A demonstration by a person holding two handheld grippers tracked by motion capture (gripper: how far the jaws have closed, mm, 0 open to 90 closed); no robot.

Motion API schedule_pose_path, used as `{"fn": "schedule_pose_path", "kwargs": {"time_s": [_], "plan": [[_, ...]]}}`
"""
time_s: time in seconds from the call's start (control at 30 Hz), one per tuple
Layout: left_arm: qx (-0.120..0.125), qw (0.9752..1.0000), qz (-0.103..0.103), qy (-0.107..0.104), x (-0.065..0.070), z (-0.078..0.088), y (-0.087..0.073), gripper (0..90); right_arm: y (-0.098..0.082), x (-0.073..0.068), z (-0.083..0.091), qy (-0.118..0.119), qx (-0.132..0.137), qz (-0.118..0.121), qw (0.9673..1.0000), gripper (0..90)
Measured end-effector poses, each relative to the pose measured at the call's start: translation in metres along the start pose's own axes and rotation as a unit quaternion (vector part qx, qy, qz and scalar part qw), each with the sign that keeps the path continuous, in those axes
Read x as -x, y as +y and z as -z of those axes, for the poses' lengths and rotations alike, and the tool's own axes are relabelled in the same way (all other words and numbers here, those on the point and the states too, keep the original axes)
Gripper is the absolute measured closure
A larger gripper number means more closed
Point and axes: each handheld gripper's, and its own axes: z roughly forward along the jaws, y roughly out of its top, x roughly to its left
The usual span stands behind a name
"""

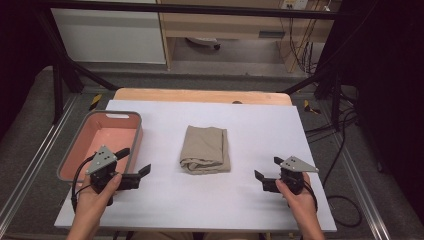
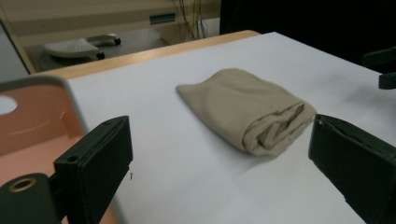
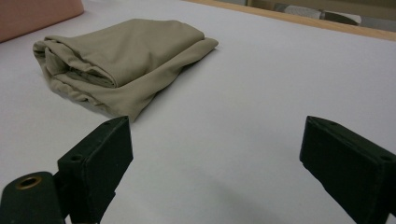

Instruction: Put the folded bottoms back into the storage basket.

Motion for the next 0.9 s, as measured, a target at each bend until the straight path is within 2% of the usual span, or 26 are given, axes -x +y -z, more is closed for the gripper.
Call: {"fn": "schedule_pose_path", "kwargs": {"time_s": [0.07, 0.17, 0.2, 0.23, 0.3, 0.33, 0.37, 0.4, 0.5, 0.63, 0.67, 0.83, 0.87, 0.9], "plan": [[0.001, 1.0000, -0.004, 0.002, 0.011, -0.008, 0.006, 6.4, 0.000, 0.001, 0.002, -0.002, 0.003, -0.002, 1.0000, 9.2], [-0.012, 0.9993, -0.031, -0.016, 0.025, -0.026, 0.010, 6.7, 0.000, 0.001, 0.003, -0.003, 0.004, -0.003, 1.0000, 9.0], [-0.020, 0.9988, -0.037, -0.025, 0.032, -0.038, 0.012, 7.1, 0.000, 0.001, 0.002, -0.002, 0.002, -0.005, 1.0000, 9.0], [-0.020, 0.9988, -0.037, -0.025, 0.032, -0.038, 0.012, 7.5, 0.000, 0.001, 0.002, -0.003, 0.003, -0.004, 1.0000, 9.0], [-0.050, 0.9967, -0.043, -0.047, 0.036, -0.055, 0.016, 10.6, 0.000, 0.000, 0.002, -0.003, 0.000, -0.001, 1.0000, 8.9], [-0.050, 0.9967, -0.043, -0.047, 0.036, -0.055, 0.016, 13.5, 0.000, -0.001, 0.002, -0.002, 0.000, 0.001, 1.0000, 8.9], [-0.062, 0.9952, -0.042, -0.064, 0.037, -0.066, 0.018, 13.3, -0.001, -0.001, 0.001, -0.003, -0.001, 0.001, 1.0000, 8.9], [-0.062, 0.9952, -0.042, -0.064, 0.037, -0.066, 0.018, 13.1, -0.001, -0.001, 0.001, -0.003, -0.004, 0.000, 1.0000, 8.9], [-0.068, 0.9950, -0.050, -0.055, 0.039, -0.082, 0.020, 11.9, -0.001, -0.001, 0.000, -0.005, -0.006, 0.002, 1.0000, 8.9], [-0.073, 0.9952, -0.044, -0.047, 0.037, -0.098, 0.012, 10.9, -0.001, -0.001, 0.000, -0.004, -0.007, 0.003, 1.0000, 8.9], [-0.085, 0.9937, -0.057, -0.046, 0.038, -0.101, 0.006, 10.9, -0.001, -0.002, 0.000, -0.003, -0.008, 0.004, 1.0000, 8.9], [-0.096, 0.9929, -0.046, -0.052, 0.036, -0.104, -0.008, 10.6, -0.001, -0.005, -0.001, 0.002, -0.012, 0.012, 0.9998, 8.9], [-0.098, 0.9931, -0.044, -0.047, 0.035, -0.103, -0.015, 10.7, 0.000, -0.008, -0.002, 0.006, -0.014, 0.012, 0.9998, 9.0], [-0.098, 0.9931, -0.044, -0.047, 0.035, -0.103, -0.015, 11.9, 0.000, -0.008, -0.002, 0.006, -0.014, 0.012, 0.9998, 9.0]]}}
